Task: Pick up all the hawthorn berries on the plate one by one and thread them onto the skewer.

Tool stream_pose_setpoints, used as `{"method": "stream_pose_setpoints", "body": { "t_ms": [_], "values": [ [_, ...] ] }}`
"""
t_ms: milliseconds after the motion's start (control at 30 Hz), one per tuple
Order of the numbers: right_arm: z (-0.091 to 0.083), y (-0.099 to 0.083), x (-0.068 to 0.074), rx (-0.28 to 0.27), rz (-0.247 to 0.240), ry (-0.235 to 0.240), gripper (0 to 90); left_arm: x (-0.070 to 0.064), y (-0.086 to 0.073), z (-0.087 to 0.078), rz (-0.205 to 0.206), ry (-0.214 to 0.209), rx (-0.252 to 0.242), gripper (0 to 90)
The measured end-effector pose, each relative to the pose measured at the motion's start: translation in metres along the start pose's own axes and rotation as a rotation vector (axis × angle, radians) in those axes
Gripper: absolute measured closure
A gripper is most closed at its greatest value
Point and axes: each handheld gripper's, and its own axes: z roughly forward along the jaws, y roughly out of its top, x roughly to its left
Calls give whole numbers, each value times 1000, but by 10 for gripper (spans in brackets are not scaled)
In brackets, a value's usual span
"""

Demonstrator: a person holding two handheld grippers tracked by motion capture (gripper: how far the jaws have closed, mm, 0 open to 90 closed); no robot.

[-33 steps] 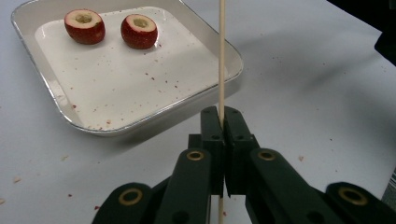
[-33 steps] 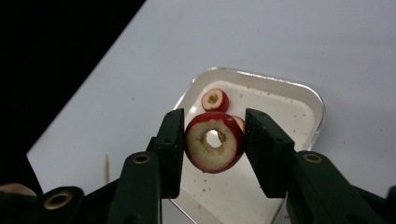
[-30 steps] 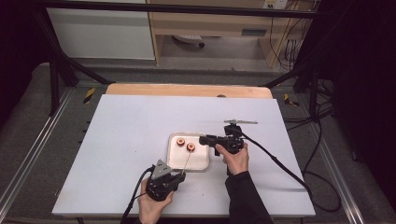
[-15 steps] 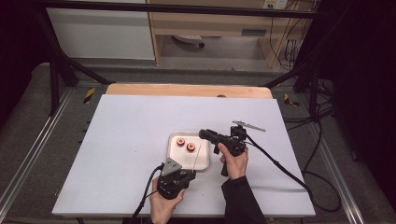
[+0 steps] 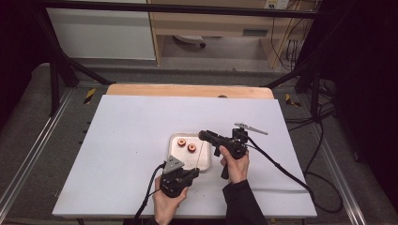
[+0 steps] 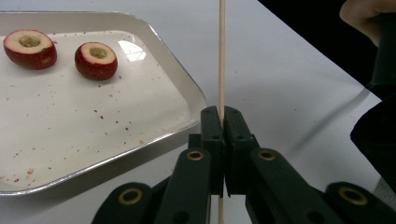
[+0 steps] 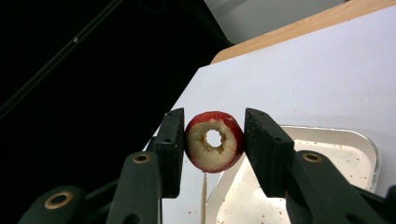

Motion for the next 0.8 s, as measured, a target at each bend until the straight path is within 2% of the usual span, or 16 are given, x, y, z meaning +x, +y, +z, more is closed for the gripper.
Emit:
{"method": "stream_pose_setpoints", "body": {
  "t_ms": [500, 800],
  "values": [
    [0, -1, 1, -4, 1, 16, 599, 1, 0, 0, -13, -3, -8, 883],
    [2, -7, 1, 7, -21, 23, 599, 2, 2, 1, -61, -18, -12, 883]
  ]
}}
